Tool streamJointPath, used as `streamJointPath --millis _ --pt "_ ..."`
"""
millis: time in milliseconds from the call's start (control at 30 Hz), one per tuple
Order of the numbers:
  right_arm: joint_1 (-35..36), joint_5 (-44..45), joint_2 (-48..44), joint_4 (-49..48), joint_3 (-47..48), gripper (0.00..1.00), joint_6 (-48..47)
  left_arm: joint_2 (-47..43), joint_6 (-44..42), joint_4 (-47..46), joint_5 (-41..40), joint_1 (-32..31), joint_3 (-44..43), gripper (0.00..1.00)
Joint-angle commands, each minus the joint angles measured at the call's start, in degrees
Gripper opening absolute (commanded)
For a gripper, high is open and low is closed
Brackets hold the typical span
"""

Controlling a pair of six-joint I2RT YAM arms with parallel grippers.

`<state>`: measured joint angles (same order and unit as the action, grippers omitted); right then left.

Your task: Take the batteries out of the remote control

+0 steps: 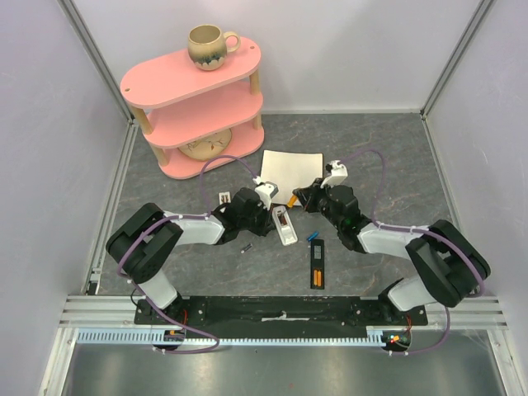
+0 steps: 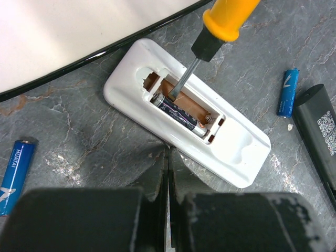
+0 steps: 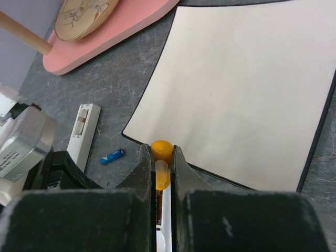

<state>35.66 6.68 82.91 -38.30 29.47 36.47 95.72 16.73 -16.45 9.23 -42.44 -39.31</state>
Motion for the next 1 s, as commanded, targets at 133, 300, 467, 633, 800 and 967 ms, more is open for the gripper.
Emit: streamJointPath --millis 133,300,467,633,800,967 --pt "-4.72 -10.36 6.73 -12.22 -6.18 0.00 10.19 2.45 1.20 4.14 0.35 -0.10 1.25 0.02" --pt "-6.30 -14.66 10.42 -17.40 -8.46 0.00 12.75 3.15 1.29 4.14 -0.09 -0.10 1.08 0.02" --pt "-7.62 -16.08 11.13 -19.44 -10.49 0.00 13.72 3.51 1.46 4.14 -0.36 -0.10 0.64 0.02" --pt "-8.50 -17.75 8.32 -17.16 -11.11 0.00 12.84 3.68 1.55 4.58 -0.62 -0.02 0.29 0.02" --pt "-8.50 -18.63 6.30 -15.75 -11.37 0.00 12.40 4.03 1.55 4.85 -0.97 -0.02 0.02 0.02" --pt "-8.50 -19.77 5.07 -15.84 -11.02 0.00 13.28 4.30 1.55 5.20 -1.32 -0.02 0.11 0.02"
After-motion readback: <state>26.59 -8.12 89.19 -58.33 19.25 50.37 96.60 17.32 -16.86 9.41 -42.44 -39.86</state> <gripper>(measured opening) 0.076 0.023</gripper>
